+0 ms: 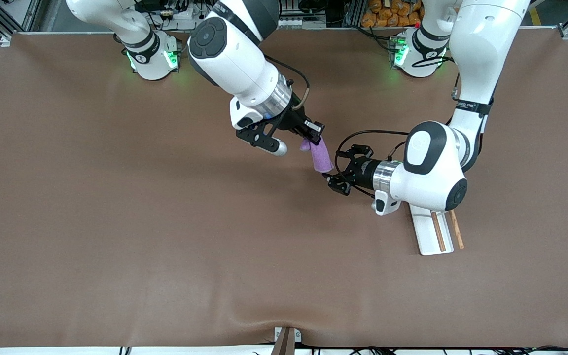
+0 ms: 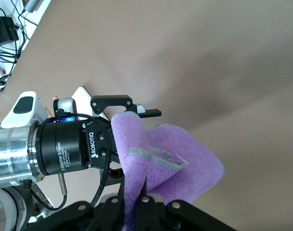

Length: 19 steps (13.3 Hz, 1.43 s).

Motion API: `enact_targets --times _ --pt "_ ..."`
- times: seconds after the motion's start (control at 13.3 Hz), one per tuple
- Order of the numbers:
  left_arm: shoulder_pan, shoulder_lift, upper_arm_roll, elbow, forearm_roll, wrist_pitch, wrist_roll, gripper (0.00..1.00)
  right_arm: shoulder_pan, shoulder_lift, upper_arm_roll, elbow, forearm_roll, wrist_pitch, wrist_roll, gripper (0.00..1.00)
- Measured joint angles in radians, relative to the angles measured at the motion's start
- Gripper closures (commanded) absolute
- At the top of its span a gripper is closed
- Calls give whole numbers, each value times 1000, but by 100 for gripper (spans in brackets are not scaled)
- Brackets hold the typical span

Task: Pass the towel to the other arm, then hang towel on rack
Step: 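Grasp the towel with the left gripper beside the right gripper, then open the right gripper while the left gripper carries the towel away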

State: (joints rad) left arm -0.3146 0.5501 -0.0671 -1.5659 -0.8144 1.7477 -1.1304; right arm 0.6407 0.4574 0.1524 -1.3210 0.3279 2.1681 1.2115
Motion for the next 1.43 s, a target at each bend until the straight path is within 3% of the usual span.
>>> enact_targets --times 0.15,0.23,0.38,0.83,1.35,1.43 --pt "-1 6 -1 -1 -26 0 -37 31 0 0 0 0 0 0 0 100" --pt "-1 11 -1 -3 -30 0 -50 61 0 0 0 0 0 0 0 100" --pt "-3 27 -2 -5 -32 0 -69 99 0 0 0 0 0 0 0 100" --pt "7 35 -3 36 -36 0 -207 100 0 0 1 0 0 0 0 100" --pt "37 31 6 54 -28 0 -206 100 0 0 1 0 0 0 0 100" --pt "57 27 7 61 -5 -1 -189 100 0 0 0 0 0 0 0 60"
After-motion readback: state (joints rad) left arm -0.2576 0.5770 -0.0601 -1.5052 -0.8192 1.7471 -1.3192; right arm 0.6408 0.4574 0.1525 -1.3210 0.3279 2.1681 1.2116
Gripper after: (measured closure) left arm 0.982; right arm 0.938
